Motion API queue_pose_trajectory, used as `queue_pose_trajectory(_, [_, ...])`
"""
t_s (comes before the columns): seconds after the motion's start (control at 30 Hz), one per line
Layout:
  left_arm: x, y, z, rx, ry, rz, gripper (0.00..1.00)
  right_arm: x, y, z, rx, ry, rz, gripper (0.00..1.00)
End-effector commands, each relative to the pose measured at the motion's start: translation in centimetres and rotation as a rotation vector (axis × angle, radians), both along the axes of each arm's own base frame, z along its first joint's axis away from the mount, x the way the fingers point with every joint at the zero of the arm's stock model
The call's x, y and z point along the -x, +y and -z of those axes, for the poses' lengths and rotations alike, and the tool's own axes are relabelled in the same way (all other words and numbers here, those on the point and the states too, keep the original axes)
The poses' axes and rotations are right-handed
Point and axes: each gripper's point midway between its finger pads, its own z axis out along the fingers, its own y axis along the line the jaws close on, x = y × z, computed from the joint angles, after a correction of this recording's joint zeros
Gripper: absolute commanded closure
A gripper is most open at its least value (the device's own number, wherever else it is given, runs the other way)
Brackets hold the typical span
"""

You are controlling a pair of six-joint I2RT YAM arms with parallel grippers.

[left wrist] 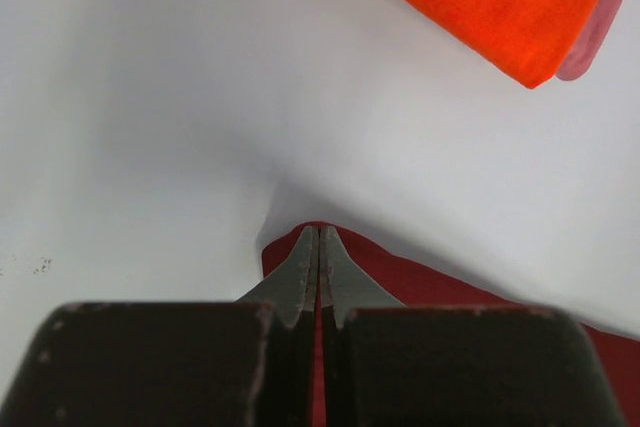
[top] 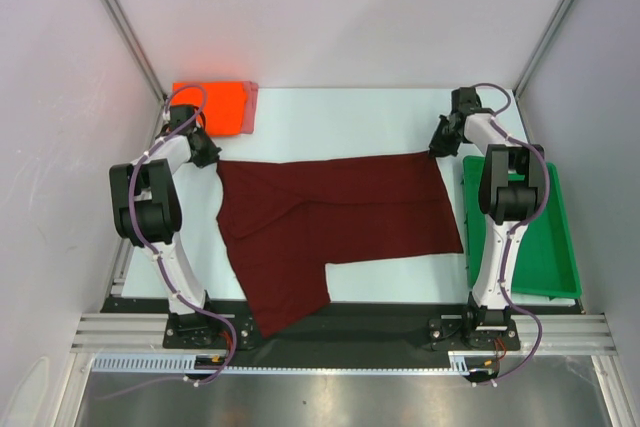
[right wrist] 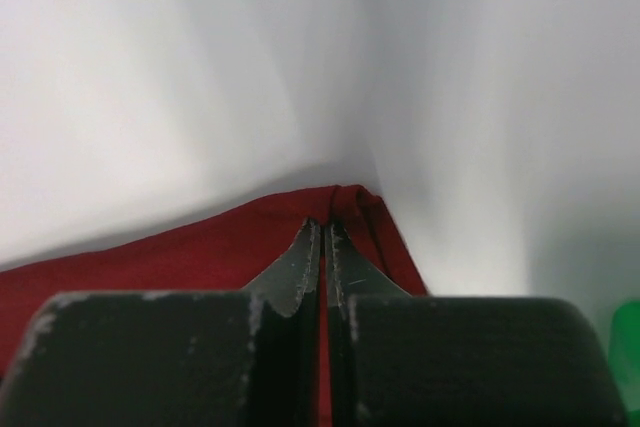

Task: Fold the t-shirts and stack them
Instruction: Fold the tshirt

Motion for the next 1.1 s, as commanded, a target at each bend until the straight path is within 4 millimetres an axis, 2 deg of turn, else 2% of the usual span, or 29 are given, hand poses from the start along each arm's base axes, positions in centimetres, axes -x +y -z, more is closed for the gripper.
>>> queue_pose_trajectory(0.0, [-0.4, 1.3, -1.7, -0.025, -0.055, -0.02, 1.0, -2.9, -2.0, -3.5, 0.044, -0.135, 0.053, 1.0])
queue_pose_trajectory(0.2, [-0.5, 1.8, -1.7, -0.009, -0.064, -0.057, 1.0, -3.3, -2.8, -4.1, 0.048, -0.159, 0.06, 1.0])
queue_pose_trajectory(0.37, [-0.9, 1.8, -1.7, 0.001, -0.07, -0.065, 1.0, -3.2, -1.7, -4.9, -0.022, -0.195, 0.01, 1.0])
queue_pose_trajectory(0.4, [-0.9, 1.8, -1.7, 0.006, -0.073, -0.064, 1.0, -3.2, -1.6, -4.7, -0.03, -0.191, 0.003, 0.98])
queue_pose_trajectory(0.5, [-1.1, 1.6, -1.4, 0.014, -0.073, -0.062, 1.0, -3.4, -1.2, -4.0, -0.051, -0.18, -0.009, 0.83])
queue_pose_trajectory(0.8, [-1.4, 1.6, -1.0, 0.013, -0.065, -0.049, 1.0, -4.5, -0.4, -3.1, -0.07, -0.164, 0.001, 0.82])
queue_pose_trajectory(0.93, [-1.4, 1.5, -1.0, 0.017, -0.066, -0.039, 1.0, -3.7, -0.3, -2.5, -0.054, -0.112, 0.009, 0.73])
queue_pose_trajectory(1.07, [-1.4, 1.4, -0.9, 0.017, -0.066, -0.033, 1.0, -3.0, 0.0, -2.6, -0.018, -0.106, -0.009, 0.7])
